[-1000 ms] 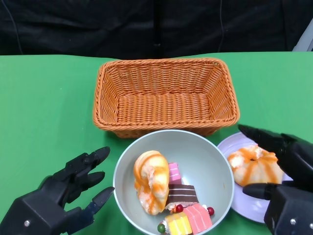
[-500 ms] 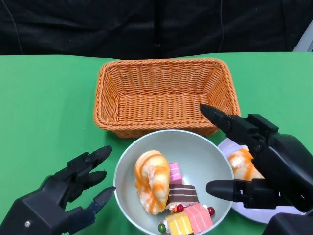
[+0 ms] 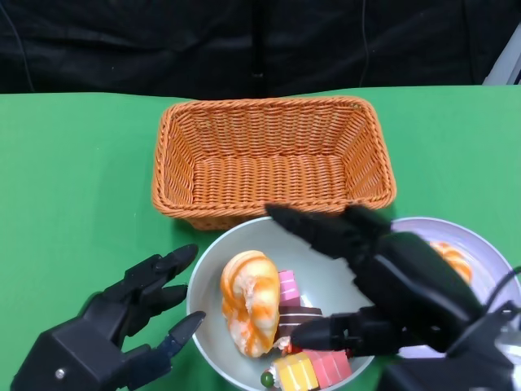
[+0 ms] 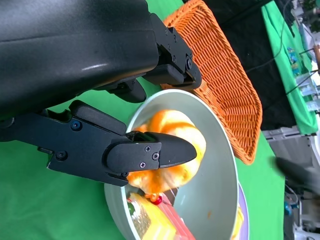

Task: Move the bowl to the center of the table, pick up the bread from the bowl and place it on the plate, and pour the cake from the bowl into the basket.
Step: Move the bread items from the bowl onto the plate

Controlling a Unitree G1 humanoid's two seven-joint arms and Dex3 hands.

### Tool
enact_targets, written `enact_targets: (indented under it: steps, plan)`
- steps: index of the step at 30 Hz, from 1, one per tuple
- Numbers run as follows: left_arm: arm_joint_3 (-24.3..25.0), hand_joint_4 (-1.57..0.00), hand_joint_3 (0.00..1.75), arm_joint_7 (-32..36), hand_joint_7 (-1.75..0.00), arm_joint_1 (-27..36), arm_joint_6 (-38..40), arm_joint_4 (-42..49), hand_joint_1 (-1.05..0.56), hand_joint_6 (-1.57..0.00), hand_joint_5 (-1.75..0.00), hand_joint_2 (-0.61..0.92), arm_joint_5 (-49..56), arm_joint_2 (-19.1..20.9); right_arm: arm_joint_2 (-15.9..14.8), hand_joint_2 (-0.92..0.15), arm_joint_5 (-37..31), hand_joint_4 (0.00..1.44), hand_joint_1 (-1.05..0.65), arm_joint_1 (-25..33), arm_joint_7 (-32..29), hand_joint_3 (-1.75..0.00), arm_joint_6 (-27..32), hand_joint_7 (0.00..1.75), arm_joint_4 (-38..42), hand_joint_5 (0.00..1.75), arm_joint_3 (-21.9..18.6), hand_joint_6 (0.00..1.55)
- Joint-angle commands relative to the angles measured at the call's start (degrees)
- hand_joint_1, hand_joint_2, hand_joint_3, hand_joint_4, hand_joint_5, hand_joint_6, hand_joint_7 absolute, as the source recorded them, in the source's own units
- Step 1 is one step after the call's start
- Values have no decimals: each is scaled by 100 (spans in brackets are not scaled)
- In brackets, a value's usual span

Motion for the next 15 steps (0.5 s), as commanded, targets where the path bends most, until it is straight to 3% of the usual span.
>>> enact_targets:
  steps: [1, 15]
  plan:
    - [27, -26, 46, 93, -2, 27, 12, -108, -58, -42, -54, 92, 59, -4, 42, -92, -104, 0, -61, -142, -37, -9, -12, 15, 231, 80, 126, 24]
    - [-98, -25, 49, 397, -1, 207, -192, -210, -56, -41, -57, 92, 370, -189, 416, -92, -945, 3, -63, -723, -956, -11, -324, 16, 1920, 81, 809, 30]
